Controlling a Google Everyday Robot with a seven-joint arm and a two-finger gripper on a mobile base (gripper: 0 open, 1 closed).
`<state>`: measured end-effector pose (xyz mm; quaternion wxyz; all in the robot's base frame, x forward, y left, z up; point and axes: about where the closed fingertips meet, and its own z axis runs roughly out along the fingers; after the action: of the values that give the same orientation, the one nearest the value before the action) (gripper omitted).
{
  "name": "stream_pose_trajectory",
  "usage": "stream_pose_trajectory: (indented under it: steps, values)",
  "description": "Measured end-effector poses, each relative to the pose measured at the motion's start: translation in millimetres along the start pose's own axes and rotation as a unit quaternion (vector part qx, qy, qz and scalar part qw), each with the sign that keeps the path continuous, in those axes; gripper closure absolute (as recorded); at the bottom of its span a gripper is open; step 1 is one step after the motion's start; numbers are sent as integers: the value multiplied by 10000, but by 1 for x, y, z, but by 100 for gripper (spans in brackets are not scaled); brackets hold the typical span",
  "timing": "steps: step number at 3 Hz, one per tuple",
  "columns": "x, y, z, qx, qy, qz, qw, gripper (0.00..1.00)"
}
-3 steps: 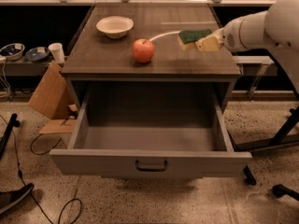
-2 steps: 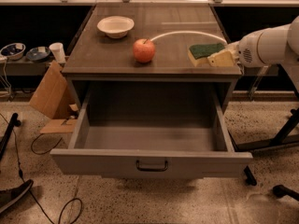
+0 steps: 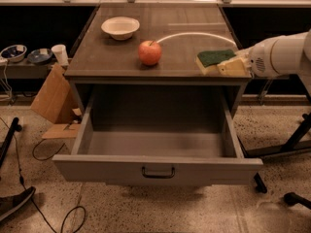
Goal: Place sponge into top drawer
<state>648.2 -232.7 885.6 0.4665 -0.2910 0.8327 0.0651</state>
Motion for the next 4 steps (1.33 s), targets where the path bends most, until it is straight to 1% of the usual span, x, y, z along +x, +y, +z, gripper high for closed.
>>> stream_pose_trajectory:
  steps: [1, 2, 3, 4]
  values:
    - [13, 19, -20, -145, -46, -227, 9996, 100]
    - [25, 40, -39, -394, 16, -507, 9979, 100]
    - [36, 58, -45, -752, 139, -725, 9944, 100]
    - [48, 78, -26, -1170, 268, -769, 9898, 100]
